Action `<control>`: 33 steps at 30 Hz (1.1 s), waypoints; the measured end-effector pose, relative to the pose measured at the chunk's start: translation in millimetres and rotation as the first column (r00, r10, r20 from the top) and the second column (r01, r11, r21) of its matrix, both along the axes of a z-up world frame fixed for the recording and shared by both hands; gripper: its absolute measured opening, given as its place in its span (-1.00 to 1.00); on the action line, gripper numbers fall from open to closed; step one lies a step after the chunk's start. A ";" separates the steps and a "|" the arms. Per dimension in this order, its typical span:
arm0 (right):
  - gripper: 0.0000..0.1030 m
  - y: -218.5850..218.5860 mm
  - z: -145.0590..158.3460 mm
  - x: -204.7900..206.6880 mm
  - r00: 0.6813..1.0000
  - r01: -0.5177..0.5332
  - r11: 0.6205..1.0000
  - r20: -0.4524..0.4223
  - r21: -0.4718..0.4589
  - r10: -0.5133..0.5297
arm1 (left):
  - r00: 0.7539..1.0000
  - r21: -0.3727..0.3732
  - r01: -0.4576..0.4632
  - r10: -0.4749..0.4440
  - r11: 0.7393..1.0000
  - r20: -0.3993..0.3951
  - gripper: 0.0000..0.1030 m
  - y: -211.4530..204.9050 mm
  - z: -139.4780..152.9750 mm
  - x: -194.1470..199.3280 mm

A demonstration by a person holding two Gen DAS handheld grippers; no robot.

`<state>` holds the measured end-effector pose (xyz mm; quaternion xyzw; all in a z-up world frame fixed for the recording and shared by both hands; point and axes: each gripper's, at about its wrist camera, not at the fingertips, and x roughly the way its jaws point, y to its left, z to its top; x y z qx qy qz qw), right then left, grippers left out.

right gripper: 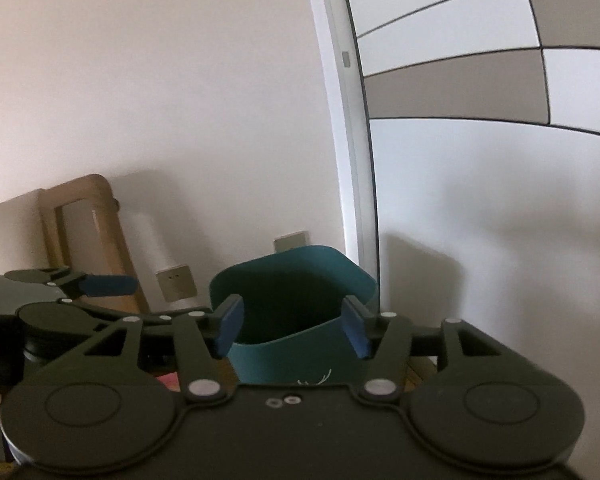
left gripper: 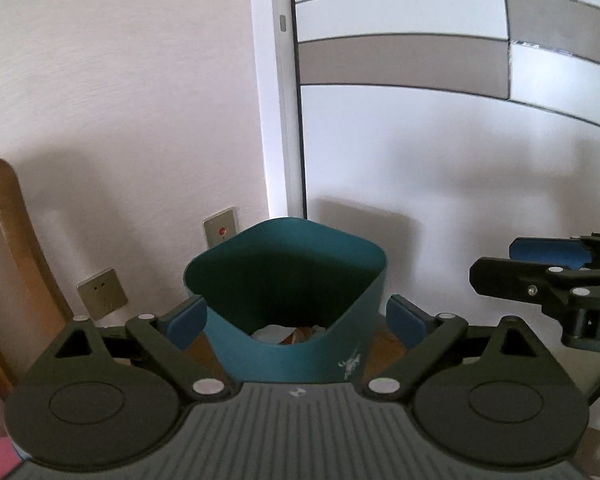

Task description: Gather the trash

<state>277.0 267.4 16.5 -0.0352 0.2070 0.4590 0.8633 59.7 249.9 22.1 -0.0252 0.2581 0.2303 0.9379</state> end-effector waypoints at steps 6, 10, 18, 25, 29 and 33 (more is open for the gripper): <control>0.07 -21.2 3.3 -22.4 1.000 0.007 1.000 0.013 0.015 -0.008 | 0.998 0.035 -0.027 0.025 0.999 0.059 0.97 -21.6 2.7 -27.0; 0.08 -31.7 2.8 -32.7 1.000 0.006 1.000 0.013 0.023 -0.006 | 0.995 0.000 -0.032 0.031 1.000 0.091 0.98 -27.8 4.6 -42.7; 0.09 -38.2 4.2 -44.2 0.999 -0.030 0.999 0.023 0.021 0.030 | 0.990 0.007 -0.088 0.087 0.996 0.114 0.99 -37.1 6.2 -65.4; 0.09 -37.6 6.7 -48.8 0.998 -0.062 0.998 0.025 0.006 0.062 | 0.990 0.038 -0.121 0.118 0.992 0.074 0.99 -48.3 8.0 -73.5; 0.10 -38.0 10.0 -49.1 0.997 -0.072 0.997 0.021 0.015 0.072 | 0.989 -0.007 -0.129 0.130 0.992 0.075 0.99 -49.0 13.8 -78.9; 0.10 -39.4 12.6 -49.6 0.997 -0.079 0.997 0.015 0.017 0.079 | 0.988 -0.053 -0.130 0.134 0.990 0.073 0.99 -46.0 20.3 -81.3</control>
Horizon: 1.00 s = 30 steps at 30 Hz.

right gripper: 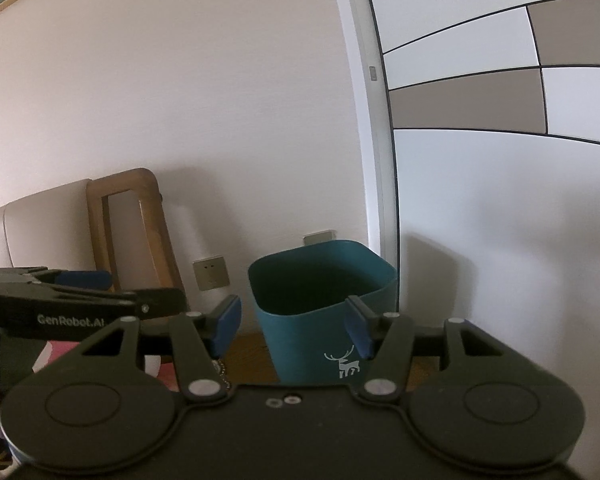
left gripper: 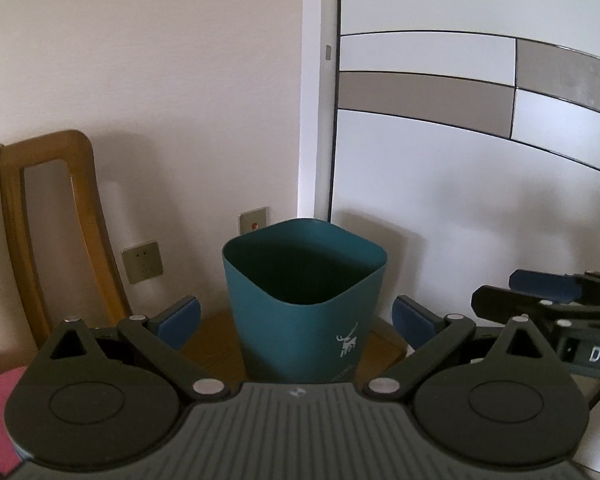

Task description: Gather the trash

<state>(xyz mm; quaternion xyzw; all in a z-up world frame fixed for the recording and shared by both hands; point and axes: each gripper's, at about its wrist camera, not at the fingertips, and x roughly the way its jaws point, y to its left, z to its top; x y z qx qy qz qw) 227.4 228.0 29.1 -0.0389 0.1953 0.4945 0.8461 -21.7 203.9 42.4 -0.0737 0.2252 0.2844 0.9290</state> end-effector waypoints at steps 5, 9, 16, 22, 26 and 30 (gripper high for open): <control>0.10 -3.8 3.4 -0.6 1.000 -0.004 1.000 -0.005 0.003 0.004 | 1.000 0.008 -0.012 0.012 1.000 -0.018 0.99 -0.6 7.6 3.3; 0.10 -6.2 10.0 -3.2 1.000 0.000 1.000 -0.007 -0.003 0.000 | 0.999 -0.003 -0.016 0.016 1.000 -0.028 0.99 -0.3 12.9 6.0; 0.10 -10.7 29.7 -12.0 1.000 0.001 1.000 0.013 -0.013 -0.001 | 0.998 -0.024 -0.036 0.035 0.999 -0.054 0.99 -0.4 26.8 9.4; 0.10 -10.5 44.8 -15.5 0.999 0.028 0.998 -0.022 -0.051 -0.029 | 0.997 -0.009 -0.038 0.038 0.999 -0.060 0.99 -5.8 41.5 8.0; 0.10 -9.8 52.0 -15.1 0.999 0.022 0.998 -0.048 -0.063 -0.025 | 0.998 -0.016 -0.029 0.029 0.999 -0.053 0.99 -7.5 49.1 3.3; 0.10 -9.2 57.6 -17.3 0.998 0.021 0.997 -0.062 -0.078 -0.026 | 0.999 -0.020 -0.019 0.018 1.000 -0.047 0.99 -10.2 56.3 -2.3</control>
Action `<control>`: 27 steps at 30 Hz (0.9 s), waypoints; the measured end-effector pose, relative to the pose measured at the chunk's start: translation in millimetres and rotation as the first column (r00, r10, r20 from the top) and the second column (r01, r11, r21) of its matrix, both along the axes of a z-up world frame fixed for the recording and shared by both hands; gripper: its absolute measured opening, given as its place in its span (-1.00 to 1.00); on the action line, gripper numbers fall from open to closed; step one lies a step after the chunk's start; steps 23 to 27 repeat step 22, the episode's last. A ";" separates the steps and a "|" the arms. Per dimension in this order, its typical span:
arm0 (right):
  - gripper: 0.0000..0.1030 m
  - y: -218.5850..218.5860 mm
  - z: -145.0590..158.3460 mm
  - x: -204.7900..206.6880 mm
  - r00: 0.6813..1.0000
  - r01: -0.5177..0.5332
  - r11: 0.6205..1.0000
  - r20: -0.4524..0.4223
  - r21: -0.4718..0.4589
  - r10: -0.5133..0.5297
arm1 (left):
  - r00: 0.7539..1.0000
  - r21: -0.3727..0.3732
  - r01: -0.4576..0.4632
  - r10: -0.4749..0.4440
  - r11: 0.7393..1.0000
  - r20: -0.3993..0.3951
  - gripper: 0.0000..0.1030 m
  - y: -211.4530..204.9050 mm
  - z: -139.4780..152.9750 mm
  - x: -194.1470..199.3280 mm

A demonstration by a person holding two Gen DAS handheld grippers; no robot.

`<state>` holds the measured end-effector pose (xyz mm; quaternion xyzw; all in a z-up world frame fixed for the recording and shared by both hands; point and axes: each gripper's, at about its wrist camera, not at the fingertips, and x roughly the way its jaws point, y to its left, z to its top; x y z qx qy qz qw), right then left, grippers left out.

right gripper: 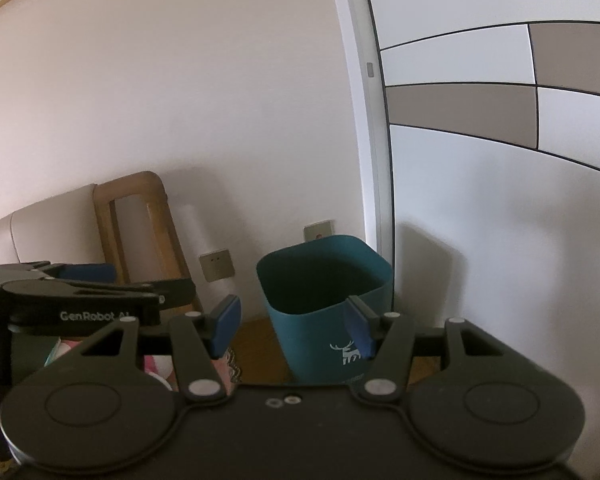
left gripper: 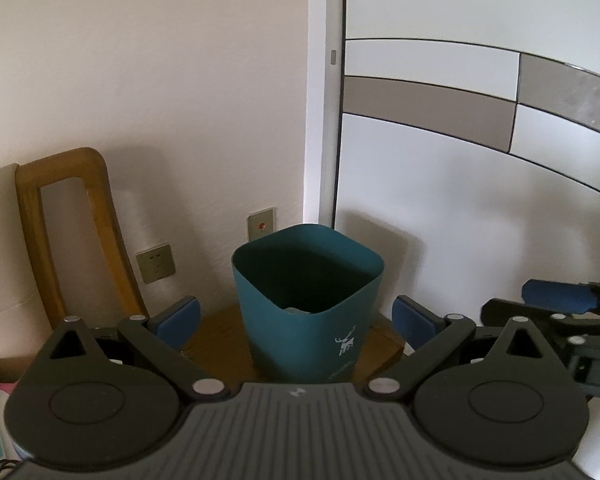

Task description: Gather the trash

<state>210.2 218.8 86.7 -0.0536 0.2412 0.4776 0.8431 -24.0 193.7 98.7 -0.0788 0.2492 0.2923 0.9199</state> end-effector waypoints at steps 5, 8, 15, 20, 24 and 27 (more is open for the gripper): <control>0.10 -2.4 5.9 -6.9 1.000 -0.010 1.000 0.008 0.006 0.010 | 1.000 -0.008 0.014 -0.014 1.000 0.006 0.99 -2.7 5.1 -3.0; 0.10 -3.8 6.6 -10.6 1.000 -0.014 1.000 0.009 0.006 0.014 | 1.000 -0.029 0.029 -0.028 0.999 0.009 0.99 -1.8 4.2 -3.6; 0.10 -12.5 6.8 -18.3 1.000 -0.020 1.000 0.013 0.012 0.020 | 0.999 -0.031 0.042 -0.041 0.999 0.032 0.99 -8.5 1.1 -10.1; 0.11 -21.5 4.5 -19.1 1.000 -0.013 1.000 0.006 0.013 0.013 | 0.998 -0.003 0.064 -0.064 0.998 0.029 0.99 -16.7 -3.2 -9.5; 0.11 -26.7 2.8 -19.4 1.000 -0.006 1.000 0.005 0.015 0.006 | 0.997 0.005 0.066 -0.066 0.998 0.026 0.99 -20.8 -5.1 -9.3; 0.11 -26.7 2.8 -19.4 1.000 -0.006 1.000 0.005 0.015 0.006 | 0.997 0.005 0.066 -0.066 0.998 0.026 0.99 -20.8 -5.1 -9.3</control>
